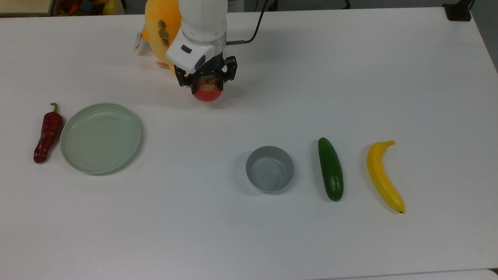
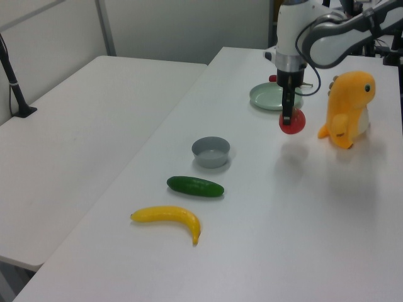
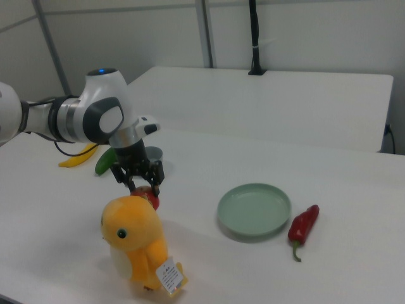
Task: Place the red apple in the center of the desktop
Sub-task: 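Lower the apple onto the table between the bowl and the plush toy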
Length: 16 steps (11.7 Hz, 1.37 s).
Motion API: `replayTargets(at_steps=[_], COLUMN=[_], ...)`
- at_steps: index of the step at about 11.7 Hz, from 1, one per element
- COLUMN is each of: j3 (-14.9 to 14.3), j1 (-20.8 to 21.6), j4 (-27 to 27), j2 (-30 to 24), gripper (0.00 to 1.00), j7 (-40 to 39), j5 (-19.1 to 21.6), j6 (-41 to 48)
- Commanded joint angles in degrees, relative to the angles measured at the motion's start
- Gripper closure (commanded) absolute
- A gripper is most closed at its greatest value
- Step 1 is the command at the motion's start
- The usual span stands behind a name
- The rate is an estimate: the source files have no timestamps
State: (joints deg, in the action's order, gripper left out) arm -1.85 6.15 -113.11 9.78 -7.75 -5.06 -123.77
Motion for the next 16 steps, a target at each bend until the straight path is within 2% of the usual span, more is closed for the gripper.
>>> replayTargets(at_steps=[1,3,5,7,9,10,11,13,16], j3=[0.4,0.4,0.4,0.4,0.4,0.4,0.4,0.4,0.4], j1=[-0.5,-1.0,-1.0,-1.0,-1.1,-1.1,-1.1,-1.0,-1.0], j4=[-6.2,-7.9,-10.7,-10.7,-10.7,-10.5,-10.4,-10.1,-8.5], j2=[-1.6,-1.4,-1.0,0.0,-0.2,-0.2,-0.3,-0.6,-0.9], gripper=[1.0,1.0,1.0,0.88,0.49,0.35,0.27,0.0,0.0], j7=[-1.4,-1.5,-1.0,-0.8,-0.5,-0.5,0.0,1.3,2.8], j5=[0.4,0.4,0.4,0.8,1.0,1.0,1.0,1.0,1.0], j6=[-9.2,-11.6,-17.6,-18.6,-18.1,-18.0,-18.0,-16.1,-14.0])
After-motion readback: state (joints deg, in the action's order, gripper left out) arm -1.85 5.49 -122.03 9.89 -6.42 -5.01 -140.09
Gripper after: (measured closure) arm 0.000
